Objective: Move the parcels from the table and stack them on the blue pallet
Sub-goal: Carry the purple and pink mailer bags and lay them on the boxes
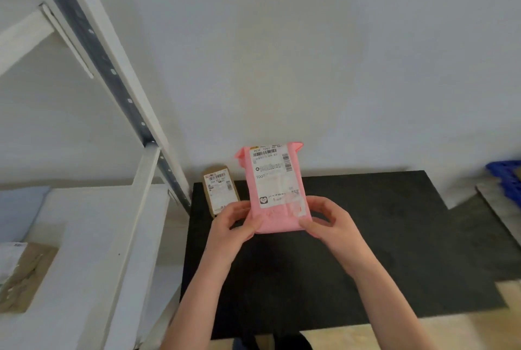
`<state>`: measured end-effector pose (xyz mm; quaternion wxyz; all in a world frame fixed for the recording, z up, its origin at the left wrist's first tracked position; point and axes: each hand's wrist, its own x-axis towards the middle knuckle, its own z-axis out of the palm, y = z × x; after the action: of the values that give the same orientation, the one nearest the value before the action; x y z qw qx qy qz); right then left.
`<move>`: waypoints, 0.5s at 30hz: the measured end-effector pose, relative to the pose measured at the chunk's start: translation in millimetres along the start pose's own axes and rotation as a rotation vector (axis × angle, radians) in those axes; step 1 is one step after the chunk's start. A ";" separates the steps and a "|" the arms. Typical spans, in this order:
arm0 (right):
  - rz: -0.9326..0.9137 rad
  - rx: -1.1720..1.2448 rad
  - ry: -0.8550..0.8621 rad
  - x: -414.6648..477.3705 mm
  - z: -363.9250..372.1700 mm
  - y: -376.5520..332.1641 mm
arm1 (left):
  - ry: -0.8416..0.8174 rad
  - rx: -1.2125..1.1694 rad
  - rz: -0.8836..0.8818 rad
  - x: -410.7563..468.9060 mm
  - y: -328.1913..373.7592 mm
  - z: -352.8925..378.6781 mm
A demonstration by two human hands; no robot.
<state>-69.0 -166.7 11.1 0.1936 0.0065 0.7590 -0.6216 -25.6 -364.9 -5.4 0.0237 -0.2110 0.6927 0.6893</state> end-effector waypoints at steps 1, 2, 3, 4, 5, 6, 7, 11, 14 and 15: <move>0.006 0.009 0.022 -6.7 -3.1 2.3 | -0.022 0.015 0.005 -5.1 1.8 3.0; 0.009 0.023 0.041 -13.3 -6.6 4.7 | -0.044 0.028 0.009 -10.1 4.0 6.2; 0.006 0.047 0.053 -19.9 -10.3 7.2 | -0.068 0.038 0.015 -14.6 6.0 9.3; 0.001 0.072 0.062 -26.5 -14.3 9.8 | -0.092 0.049 0.024 -18.5 7.9 12.6; -0.006 0.093 0.070 -32.1 -18.0 11.4 | -0.113 0.060 0.036 -21.9 9.5 15.6; -0.012 0.111 0.086 -37.7 -22.2 12.6 | -0.135 0.071 0.050 -24.9 11.4 19.5; -0.020 0.128 0.109 -42.8 -26.5 13.2 | -0.153 0.082 0.065 -27.8 13.3 24.2; -0.045 0.173 0.205 -59.5 -48.7 15.0 | -0.188 0.135 0.154 -38.4 20.9 50.3; -0.061 0.209 0.252 -73.0 -75.8 18.9 | -0.214 0.178 0.215 -45.5 26.3 78.9; -0.067 0.219 0.260 -77.4 -87.2 20.8 | -0.222 0.190 0.231 -47.8 27.1 90.9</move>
<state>-17.1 -61.6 28.2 0.0709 0.0828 0.7050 -0.7007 -14.4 -265.8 31.3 0.0408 -0.0494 0.7673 0.6380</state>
